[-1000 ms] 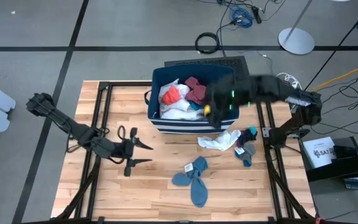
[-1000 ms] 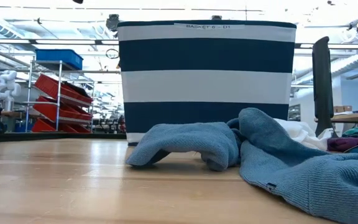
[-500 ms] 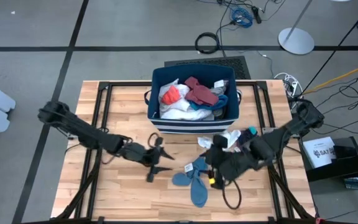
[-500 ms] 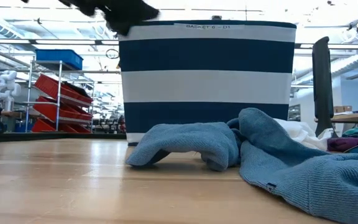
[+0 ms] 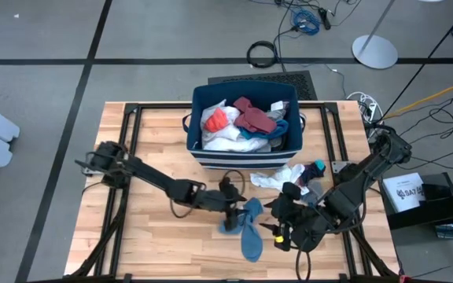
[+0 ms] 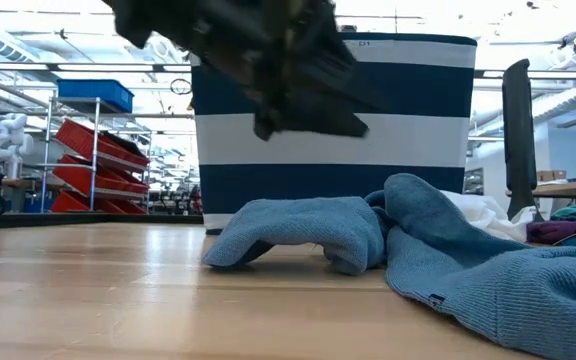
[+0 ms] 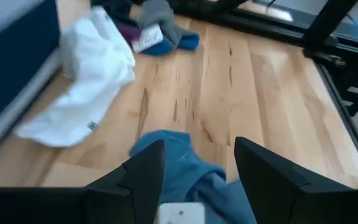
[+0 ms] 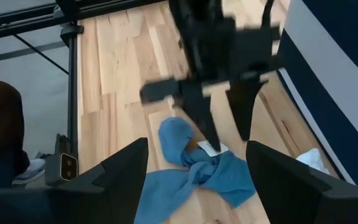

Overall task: Sort clothes
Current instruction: Put the blue socks into the blue laundry organizer

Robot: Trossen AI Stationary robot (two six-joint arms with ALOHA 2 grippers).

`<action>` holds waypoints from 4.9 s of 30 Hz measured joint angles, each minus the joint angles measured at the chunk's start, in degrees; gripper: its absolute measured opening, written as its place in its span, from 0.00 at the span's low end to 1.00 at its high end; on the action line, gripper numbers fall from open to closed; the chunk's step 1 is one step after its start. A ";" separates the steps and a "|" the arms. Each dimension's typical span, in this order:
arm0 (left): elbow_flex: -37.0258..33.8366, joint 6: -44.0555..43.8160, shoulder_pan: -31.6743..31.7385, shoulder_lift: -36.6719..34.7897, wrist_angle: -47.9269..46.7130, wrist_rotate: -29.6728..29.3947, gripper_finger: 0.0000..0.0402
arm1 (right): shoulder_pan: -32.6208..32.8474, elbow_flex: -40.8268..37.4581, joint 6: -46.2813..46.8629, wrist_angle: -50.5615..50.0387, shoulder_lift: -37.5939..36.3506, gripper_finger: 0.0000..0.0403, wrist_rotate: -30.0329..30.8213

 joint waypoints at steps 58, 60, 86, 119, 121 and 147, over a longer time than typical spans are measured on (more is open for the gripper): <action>9.77 10.62 -2.13 -7.54 -37.16 -14.43 0.04 | -0.20 0.07 2.63 -4.43 -0.35 0.64 -0.75; 9.75 11.51 -2.75 -10.51 -38.16 -14.51 0.04 | -0.22 0.07 2.12 -4.33 -0.35 0.64 -0.71; 9.77 18.33 -5.57 -28.15 -45.54 0.72 0.04 | -11.78 0.04 -61.18 36.22 7.90 0.64 -0.93; 9.80 22.11 -4.53 -28.49 -43.12 -3.06 0.42 | -15.11 0.04 -54.23 31.59 9.20 0.03 -0.69; 9.80 22.10 -4.51 -29.59 -44.07 -3.04 0.44 | -15.06 0.04 -54.59 31.40 8.87 0.02 1.89; -6.68 16.05 -4.54 -55.07 -46.36 -9.42 0.45 | -32.62 0.02 -67.03 38.30 -10.43 0.00 9.36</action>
